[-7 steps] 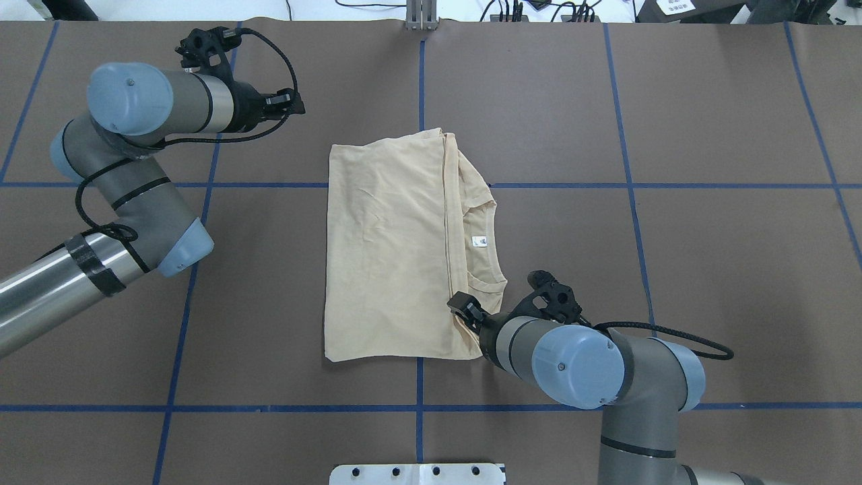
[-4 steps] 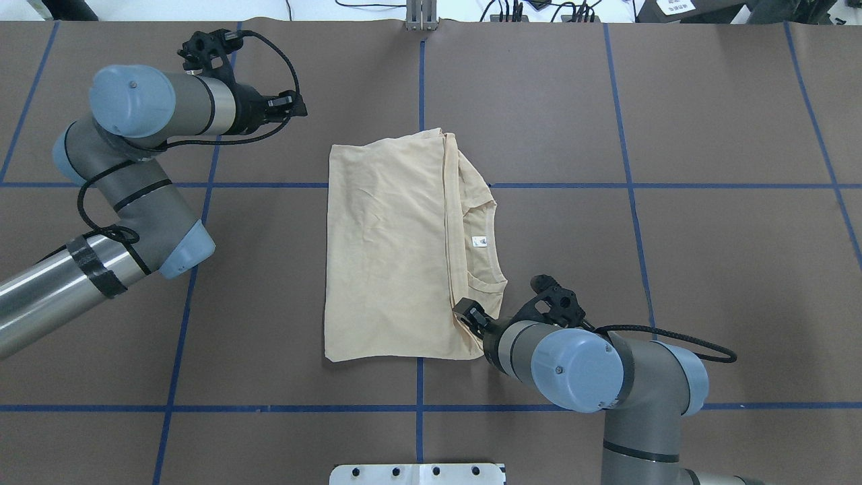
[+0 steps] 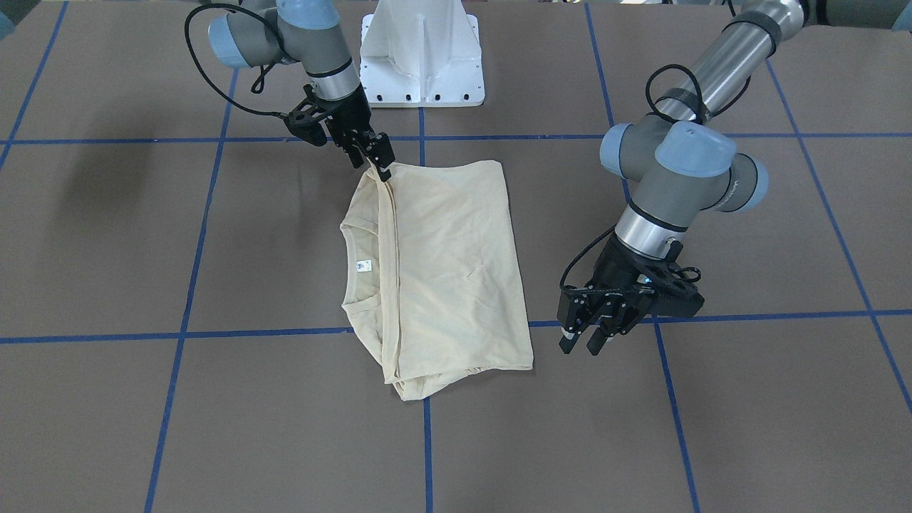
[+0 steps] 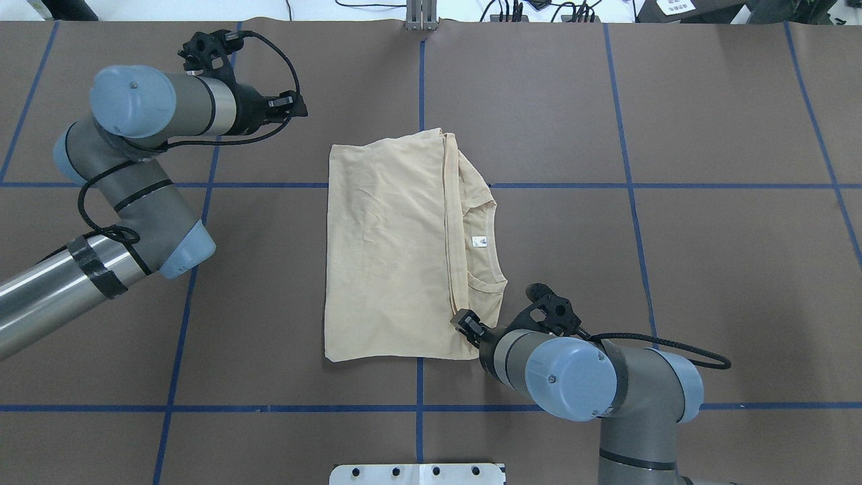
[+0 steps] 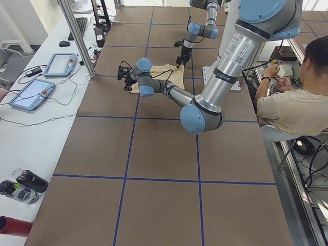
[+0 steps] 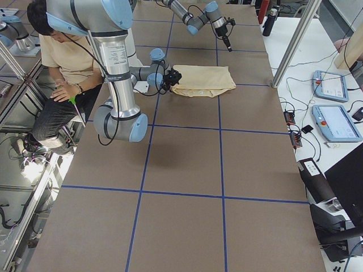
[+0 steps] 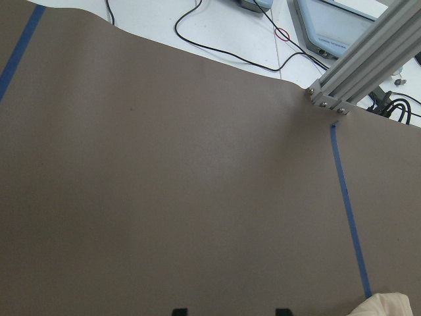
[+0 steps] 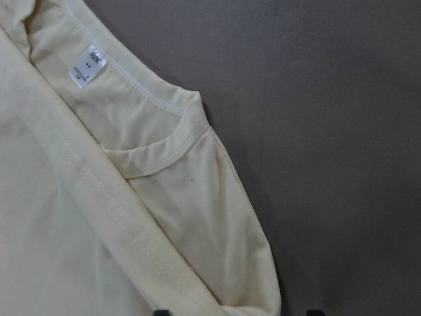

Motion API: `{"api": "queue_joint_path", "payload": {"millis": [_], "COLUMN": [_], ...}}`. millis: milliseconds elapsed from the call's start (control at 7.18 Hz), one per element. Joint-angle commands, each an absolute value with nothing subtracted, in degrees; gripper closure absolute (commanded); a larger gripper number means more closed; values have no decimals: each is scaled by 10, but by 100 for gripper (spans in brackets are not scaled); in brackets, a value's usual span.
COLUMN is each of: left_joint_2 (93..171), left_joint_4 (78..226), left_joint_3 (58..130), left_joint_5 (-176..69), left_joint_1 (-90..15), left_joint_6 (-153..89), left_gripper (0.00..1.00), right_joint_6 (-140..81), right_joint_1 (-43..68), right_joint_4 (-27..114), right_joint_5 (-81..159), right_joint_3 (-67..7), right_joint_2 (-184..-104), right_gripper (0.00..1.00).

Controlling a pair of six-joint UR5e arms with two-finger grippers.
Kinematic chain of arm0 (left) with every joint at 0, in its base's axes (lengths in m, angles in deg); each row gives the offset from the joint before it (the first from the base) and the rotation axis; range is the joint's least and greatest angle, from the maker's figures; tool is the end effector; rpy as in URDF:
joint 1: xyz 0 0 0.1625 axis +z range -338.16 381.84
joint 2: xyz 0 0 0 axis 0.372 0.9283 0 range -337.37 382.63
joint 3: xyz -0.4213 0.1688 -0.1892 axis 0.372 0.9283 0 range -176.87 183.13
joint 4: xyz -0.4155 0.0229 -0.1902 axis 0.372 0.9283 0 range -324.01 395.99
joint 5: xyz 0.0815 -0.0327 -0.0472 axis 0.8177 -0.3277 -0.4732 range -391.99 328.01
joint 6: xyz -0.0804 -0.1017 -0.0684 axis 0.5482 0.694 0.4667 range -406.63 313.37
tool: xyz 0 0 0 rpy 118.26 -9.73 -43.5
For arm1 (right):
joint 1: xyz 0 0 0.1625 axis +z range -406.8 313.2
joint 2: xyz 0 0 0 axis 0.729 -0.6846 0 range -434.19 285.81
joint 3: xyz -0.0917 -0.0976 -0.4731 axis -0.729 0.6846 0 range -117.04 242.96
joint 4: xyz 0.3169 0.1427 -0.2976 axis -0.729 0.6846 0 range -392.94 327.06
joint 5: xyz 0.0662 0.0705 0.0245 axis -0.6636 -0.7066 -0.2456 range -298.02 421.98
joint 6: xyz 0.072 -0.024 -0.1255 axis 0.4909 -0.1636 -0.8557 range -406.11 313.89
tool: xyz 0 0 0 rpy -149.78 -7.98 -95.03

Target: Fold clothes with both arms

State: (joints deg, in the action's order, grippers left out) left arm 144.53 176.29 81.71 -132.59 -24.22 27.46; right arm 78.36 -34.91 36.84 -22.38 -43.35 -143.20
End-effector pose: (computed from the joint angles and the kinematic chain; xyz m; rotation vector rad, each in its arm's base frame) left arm 0.5054 -0.6777 0.3801 0.4986 1.1445 -0.3424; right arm -0.6555 -0.2890 0.3504 -0.1112 -1.0308 0.7871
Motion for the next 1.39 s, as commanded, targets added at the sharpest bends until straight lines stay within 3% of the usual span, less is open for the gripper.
{"api": "queue_joint_path", "payload": {"millis": [0,139,697,836,1254], "left_joint_2": [1445,1444,1444,1431,1276], "left_joint_4": [1764,1763,1763,1763,1764], "left_joint_3": [817,817,828,862,1042], "left_joint_5": [-1325,-1326,-1326,-1332,-1259], "left_joint_1": [-242,-242,-239,-233,-110], "left_joint_6": [275,275,293,324,536], "left_gripper": [46,46,46,46,46], "right_joint_6": [785,785,786,810,840], "right_joint_1": [-351,-351,-347,-348,-378], "right_joint_4": [368,368,369,369,368], "right_joint_5": [-223,-224,-224,-224,-224], "right_joint_3": [-436,-436,-472,-487,-512], "right_joint_2": [-1432,-1431,-1444,-1459,-1490], "right_gripper": [93,100,100,100,100]}}
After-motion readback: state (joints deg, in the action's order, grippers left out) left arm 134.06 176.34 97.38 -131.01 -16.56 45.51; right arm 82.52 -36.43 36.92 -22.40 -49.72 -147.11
